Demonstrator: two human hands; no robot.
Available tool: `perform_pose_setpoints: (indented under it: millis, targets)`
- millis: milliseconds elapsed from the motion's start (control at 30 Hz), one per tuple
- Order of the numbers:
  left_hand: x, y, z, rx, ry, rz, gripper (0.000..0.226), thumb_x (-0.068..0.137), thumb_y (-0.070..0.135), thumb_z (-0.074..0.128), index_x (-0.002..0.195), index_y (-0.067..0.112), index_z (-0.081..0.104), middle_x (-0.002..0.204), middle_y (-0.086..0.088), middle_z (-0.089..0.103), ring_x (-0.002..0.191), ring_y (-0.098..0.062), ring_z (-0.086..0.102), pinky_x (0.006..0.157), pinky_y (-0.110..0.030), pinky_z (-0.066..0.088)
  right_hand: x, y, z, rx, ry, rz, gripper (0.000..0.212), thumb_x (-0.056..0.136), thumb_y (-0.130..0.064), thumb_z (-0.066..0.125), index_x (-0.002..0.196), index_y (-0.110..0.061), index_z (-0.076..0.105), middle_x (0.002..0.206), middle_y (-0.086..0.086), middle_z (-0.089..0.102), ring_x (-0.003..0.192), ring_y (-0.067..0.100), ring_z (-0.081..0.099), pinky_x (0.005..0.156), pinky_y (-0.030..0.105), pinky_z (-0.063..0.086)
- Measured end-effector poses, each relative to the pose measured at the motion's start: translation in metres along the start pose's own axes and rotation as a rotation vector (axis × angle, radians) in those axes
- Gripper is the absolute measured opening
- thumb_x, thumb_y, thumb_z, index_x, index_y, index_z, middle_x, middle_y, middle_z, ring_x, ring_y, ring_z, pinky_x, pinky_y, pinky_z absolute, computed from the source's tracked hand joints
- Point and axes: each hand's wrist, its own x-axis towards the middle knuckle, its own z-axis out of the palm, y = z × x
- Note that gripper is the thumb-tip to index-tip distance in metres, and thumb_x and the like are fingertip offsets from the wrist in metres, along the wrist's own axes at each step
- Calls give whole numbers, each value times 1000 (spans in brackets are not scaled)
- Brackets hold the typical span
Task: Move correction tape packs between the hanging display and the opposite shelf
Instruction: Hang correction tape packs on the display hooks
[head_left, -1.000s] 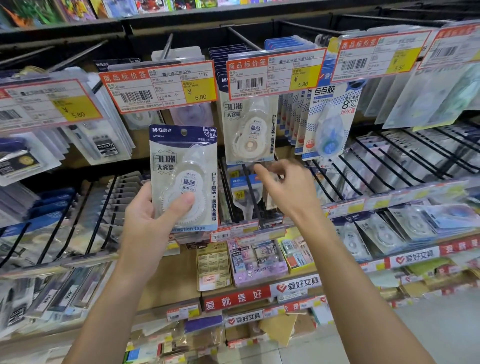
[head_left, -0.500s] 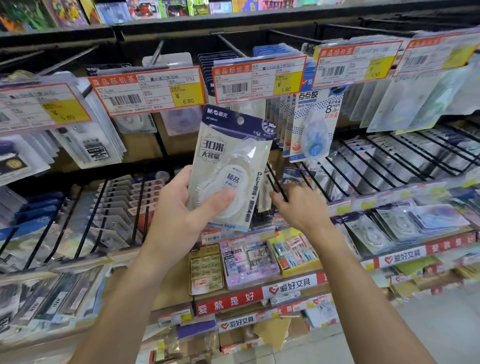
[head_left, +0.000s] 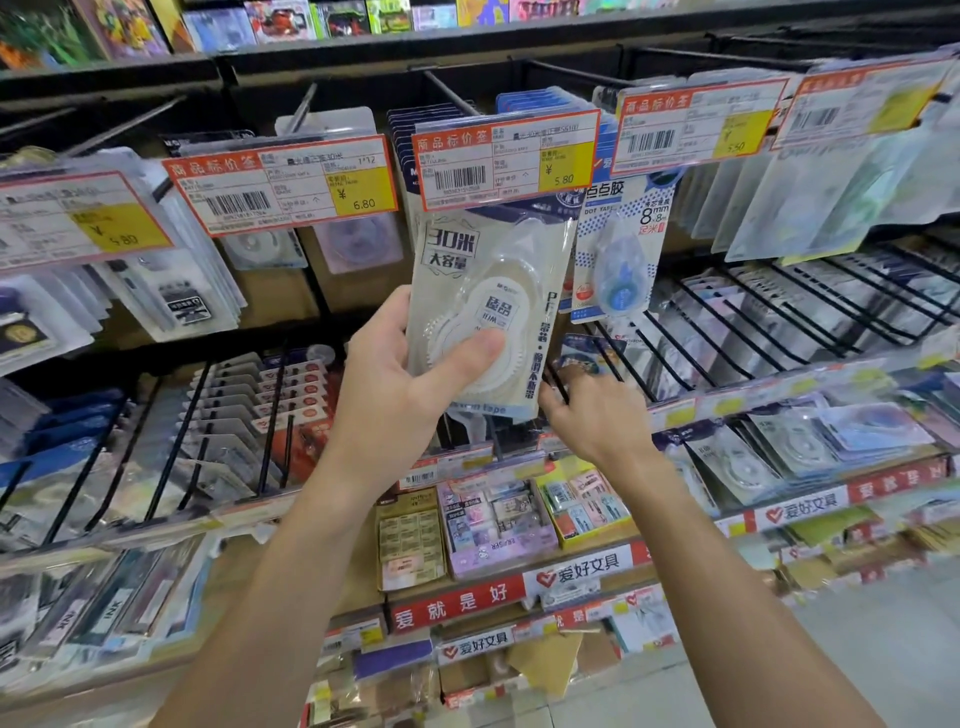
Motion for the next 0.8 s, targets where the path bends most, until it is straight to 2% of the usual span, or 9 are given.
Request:
perform_pose_setpoints:
  millis: [267,400,500,567,667,700,800]
  targets:
    - [12,1,2,32,29,26,31,89,14,70,118,14,62,107,7,76,102,-10,72,80,-21,56,-1,0,1,10,7,-1,44,102,-46,39,104,-8,62,90,17,71,87,37,67,62,35,32]
    - [18,-4,1,63,66,-13,33,93,16,70,124,9,61,113,0,74,104,-12,71,88,-29,58,-1,0,1,10,16,-8,44,102,-45,39,104,-8,62,89,17,71,87,37,67,62,34,32]
    - [20,-6,2,74,71,-56,33,93,21,70,125,14,62,114,3,74,106,-11,70,90,-30,57,-1,0,0,17,19,-8,44,102,-46,38,103,-9,63,89,16,72,87,36,67,62,34,33]
    - [17,-8,4,57,65,-89,33,94,23,69,126,15,61,115,4,74,106,-11,71,83,-29,59,-2,0,0,30,23,-6,43,101,-46,38,100,-10,62,89,17,72,87,37,67,62,34,33]
    - [11,-11,7,-4,40,-152,34,96,23,66,129,19,57,118,4,72,102,-18,73,60,-34,63,-3,-1,-1,45,12,5,35,101,-44,39,89,-14,52,88,16,71,85,36,66,63,34,32]
    - [10,-12,8,-13,31,-163,35,96,23,65,130,20,56,120,4,71,101,-18,73,57,-36,63,-3,-1,-1,47,10,9,35,101,-44,39,88,-14,50,87,16,71,85,36,66,63,34,31]
    - [8,-15,9,-28,12,-178,36,98,20,63,132,22,54,122,6,70,101,-16,74,59,-37,63,-3,-2,-1,33,15,20,42,101,-46,38,95,-10,59,87,16,70,85,36,66,63,34,32]
